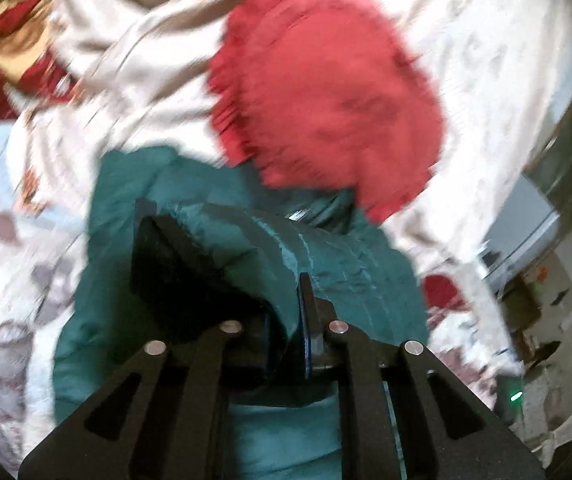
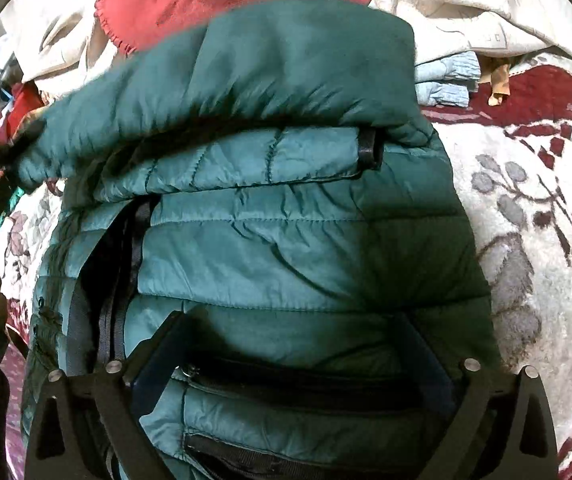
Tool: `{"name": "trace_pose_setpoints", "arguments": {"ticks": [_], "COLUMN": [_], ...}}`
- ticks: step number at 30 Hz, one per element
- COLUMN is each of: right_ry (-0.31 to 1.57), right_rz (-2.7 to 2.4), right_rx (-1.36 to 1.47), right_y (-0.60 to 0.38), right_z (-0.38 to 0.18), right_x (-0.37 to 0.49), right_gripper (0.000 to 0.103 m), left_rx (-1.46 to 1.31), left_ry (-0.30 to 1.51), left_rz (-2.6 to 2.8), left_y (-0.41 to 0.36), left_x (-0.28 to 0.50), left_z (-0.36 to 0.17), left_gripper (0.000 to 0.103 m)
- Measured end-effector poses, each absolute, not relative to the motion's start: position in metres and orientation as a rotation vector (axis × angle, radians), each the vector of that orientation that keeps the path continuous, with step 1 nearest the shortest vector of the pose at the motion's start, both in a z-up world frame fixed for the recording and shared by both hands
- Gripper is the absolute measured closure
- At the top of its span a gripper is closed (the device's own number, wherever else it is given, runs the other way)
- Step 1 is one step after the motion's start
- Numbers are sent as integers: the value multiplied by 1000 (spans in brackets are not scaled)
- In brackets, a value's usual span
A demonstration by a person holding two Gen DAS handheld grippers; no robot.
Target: Fold large clothes
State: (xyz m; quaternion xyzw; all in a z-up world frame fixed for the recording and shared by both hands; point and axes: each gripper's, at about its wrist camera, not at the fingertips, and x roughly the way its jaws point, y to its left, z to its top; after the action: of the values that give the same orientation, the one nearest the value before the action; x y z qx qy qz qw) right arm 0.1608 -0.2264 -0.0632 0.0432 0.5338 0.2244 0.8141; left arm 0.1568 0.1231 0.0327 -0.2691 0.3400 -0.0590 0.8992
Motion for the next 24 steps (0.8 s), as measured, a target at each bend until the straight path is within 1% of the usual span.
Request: {"name": "trace_pose_setpoints", "arguments": {"ticks": [2, 4, 6, 9, 10, 11, 12, 13, 15, 16, 17, 19, 20, 22, 24], "right_ry": [1150, 1153, 1153, 1142, 1129, 1111, 1073, 1041, 929, 882, 846, 814, 816, 814, 824], "right_rz": [481, 483, 486, 496, 503, 514, 534, 543, 543, 531, 519, 531, 539, 558, 601], "right_rx": [81, 82, 84, 105, 120, 142, 179, 187, 165, 142, 118, 79, 68, 65, 78], "right_y": [-224, -222, -223, -230, -233, -235, -245, -251, -265, -269, -271, -269, -265, -253, -241], "right_z": [-65, -65, -65, -62, -59, -55, -43, -34, -1, 12, 23, 39, 42, 40, 26], "right_x": [161, 160, 160, 158, 156, 153, 152, 151, 158, 163, 169, 190, 199, 222, 236], "right_gripper": [0, 0, 0, 0, 2, 7, 16, 19, 19, 22, 27, 55, 59, 59, 59], "left_rx": [-579, -603, -610, -608, -601, -576, -542, -504, -429, -407, -391, -357, -332, -297, -299], "left_ry": [752, 748, 706, 618, 593, 562, 543, 529, 522, 524, 532, 569, 595, 645, 713], "left_rz": [-108, -78, -15, 108, 133, 149, 147, 140, 120, 101, 87, 55, 64, 98, 155], "left_y": [129, 137, 145, 162, 164, 162, 160, 153, 136, 127, 121, 107, 102, 97, 102], "left_x": [155, 145, 130, 105, 99, 94, 92, 95, 110, 119, 130, 154, 167, 183, 193], "left_z": [16, 10, 14, 32, 38, 48, 55, 61, 72, 73, 73, 68, 61, 46, 18], "left_gripper": [86, 65, 53, 53, 53, 53, 53, 53, 53, 53, 53, 53, 53, 53, 53]}}
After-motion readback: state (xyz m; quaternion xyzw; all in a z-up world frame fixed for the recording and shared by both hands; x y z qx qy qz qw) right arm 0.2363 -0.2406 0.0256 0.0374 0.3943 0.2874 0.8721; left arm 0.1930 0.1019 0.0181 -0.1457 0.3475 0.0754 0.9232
